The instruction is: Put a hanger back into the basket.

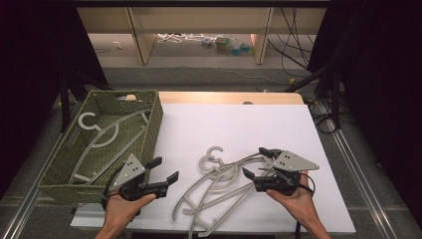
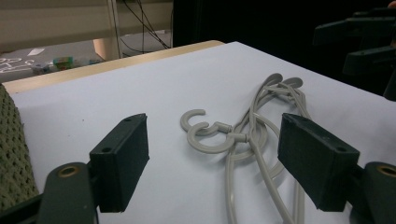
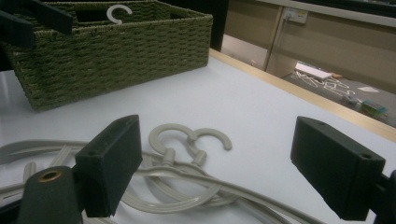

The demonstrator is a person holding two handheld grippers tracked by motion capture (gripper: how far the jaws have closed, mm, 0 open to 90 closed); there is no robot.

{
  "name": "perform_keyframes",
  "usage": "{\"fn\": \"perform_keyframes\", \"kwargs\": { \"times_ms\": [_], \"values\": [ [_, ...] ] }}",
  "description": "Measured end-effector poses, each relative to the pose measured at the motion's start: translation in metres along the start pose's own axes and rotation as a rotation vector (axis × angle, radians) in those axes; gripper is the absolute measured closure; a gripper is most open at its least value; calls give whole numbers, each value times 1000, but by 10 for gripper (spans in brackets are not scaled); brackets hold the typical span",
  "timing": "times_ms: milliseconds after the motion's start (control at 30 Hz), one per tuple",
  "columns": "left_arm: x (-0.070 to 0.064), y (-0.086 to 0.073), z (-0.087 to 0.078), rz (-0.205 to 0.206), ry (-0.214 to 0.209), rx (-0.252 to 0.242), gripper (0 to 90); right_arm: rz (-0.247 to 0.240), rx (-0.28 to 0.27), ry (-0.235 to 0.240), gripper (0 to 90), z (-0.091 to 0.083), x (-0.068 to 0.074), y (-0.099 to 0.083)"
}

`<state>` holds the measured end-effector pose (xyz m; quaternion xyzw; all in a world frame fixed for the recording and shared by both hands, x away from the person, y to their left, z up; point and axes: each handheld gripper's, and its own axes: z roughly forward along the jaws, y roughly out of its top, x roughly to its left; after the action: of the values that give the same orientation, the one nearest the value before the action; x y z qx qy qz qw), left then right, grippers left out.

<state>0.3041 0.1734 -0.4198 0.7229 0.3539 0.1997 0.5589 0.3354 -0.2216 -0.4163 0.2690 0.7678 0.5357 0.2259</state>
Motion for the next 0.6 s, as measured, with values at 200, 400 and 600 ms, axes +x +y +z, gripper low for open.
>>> {"fn": "perform_keyframes", "kwargs": {
  "times_ms": [200, 400, 600],
  "values": [
    [1, -7, 1, 16, 6, -11, 236, -14, -17, -13, 171, 1, -2, -1],
    [2, -13, 1, 7, 25, -2, 231, 0, 6, -6, 166, 2, -1, -2],
    [2, -16, 2, 21, 23, 2, 229, -13, 19, 3, 157, 6, -3, -3]
  ]
}}
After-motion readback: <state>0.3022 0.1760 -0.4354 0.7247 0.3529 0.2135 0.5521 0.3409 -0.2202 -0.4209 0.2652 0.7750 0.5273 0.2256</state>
